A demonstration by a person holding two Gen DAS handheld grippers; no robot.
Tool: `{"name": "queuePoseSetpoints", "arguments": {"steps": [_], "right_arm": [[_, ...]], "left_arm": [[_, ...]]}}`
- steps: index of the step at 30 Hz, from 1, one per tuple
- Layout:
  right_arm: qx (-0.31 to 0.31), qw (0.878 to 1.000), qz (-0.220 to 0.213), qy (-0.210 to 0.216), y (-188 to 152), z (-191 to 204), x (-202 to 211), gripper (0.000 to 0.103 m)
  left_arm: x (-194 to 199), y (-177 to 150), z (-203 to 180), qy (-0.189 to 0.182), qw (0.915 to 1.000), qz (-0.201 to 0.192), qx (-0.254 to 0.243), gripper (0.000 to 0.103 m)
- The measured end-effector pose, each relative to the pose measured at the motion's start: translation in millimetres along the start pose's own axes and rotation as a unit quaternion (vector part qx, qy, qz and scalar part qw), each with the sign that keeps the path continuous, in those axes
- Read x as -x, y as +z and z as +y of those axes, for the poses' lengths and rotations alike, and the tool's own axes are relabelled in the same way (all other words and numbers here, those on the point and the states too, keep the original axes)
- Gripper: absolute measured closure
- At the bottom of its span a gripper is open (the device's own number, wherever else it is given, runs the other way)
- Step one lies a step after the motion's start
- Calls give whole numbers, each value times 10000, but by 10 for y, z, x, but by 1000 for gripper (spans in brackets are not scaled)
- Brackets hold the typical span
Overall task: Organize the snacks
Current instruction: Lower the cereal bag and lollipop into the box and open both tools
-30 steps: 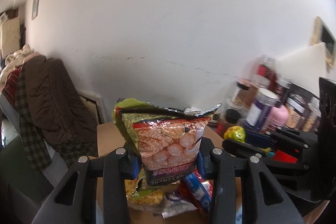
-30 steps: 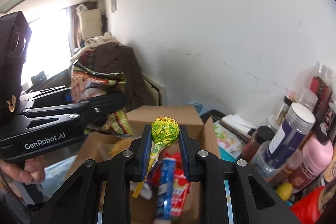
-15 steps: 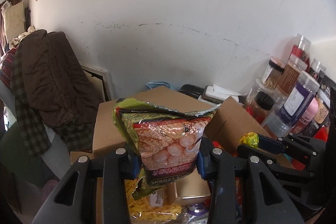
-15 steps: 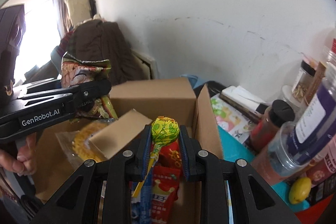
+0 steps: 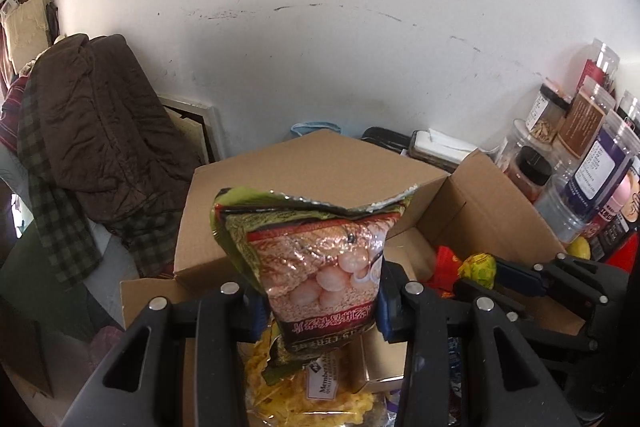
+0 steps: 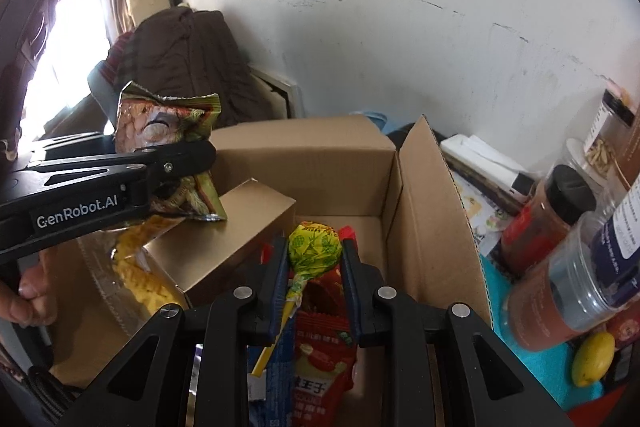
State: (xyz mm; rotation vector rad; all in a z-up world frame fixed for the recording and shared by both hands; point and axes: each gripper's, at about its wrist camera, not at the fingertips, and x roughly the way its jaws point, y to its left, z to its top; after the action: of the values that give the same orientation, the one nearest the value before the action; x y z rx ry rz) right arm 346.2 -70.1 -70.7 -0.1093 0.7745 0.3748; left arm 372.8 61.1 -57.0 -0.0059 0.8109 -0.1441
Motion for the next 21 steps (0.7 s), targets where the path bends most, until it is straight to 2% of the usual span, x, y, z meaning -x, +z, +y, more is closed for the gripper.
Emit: {"name": "queuePoseSetpoints", "arguments": {"steps": [8, 14, 17, 19, 21], "right_arm": [[20, 9996, 185, -207, 1, 18, -27, 76], [76, 9994, 147, -301, -3, 37, 11, 63], [54, 9993, 159, -325, -2, 42, 37, 62], [46, 9994, 132, -328, -5, 53, 74, 57], [46, 9994, 100, -325, -2, 61, 117, 56]], "left_arm": [[-69, 4, 29, 119, 9996, 241, 43, 61], [-96, 7, 27, 528, 9979, 386, 21, 52], [-69, 1, 26, 570, 9977, 372, 8, 45], [-40, -1, 36, 586, 9976, 357, 29, 39], [2, -3, 37, 650, 9974, 317, 23, 37]]}}
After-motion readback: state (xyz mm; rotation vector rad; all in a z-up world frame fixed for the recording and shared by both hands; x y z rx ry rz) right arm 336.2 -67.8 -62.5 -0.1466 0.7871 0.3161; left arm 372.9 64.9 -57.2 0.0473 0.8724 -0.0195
